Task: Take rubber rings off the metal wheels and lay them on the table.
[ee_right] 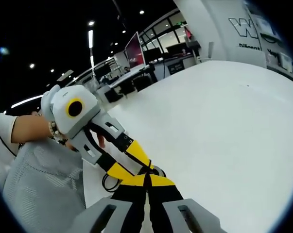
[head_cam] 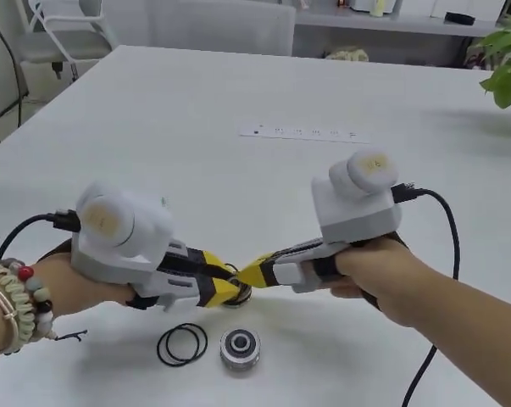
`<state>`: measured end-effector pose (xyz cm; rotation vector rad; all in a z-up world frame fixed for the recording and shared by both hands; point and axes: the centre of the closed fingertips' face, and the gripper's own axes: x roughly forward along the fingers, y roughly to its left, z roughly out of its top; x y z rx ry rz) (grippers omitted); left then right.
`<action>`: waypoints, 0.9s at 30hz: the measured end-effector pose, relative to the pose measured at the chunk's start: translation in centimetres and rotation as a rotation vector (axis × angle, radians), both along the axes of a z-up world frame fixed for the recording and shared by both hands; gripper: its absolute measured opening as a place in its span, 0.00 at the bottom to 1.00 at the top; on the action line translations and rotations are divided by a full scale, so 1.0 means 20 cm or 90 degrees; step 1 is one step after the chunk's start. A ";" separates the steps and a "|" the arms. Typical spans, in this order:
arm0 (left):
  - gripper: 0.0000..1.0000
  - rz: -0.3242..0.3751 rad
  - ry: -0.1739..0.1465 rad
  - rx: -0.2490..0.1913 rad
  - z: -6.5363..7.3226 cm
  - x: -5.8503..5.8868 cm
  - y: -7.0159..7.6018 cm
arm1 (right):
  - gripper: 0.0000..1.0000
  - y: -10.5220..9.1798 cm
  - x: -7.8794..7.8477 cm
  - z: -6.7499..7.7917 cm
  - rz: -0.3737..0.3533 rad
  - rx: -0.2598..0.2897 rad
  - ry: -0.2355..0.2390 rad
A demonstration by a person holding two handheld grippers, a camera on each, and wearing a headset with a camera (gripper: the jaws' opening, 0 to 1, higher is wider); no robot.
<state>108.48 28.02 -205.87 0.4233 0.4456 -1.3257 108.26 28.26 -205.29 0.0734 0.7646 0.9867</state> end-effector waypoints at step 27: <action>0.73 -0.069 -0.047 -0.010 0.44 -0.20 0.25 | 0.00 0.14 -0.09 0.12 0.066 0.058 -0.006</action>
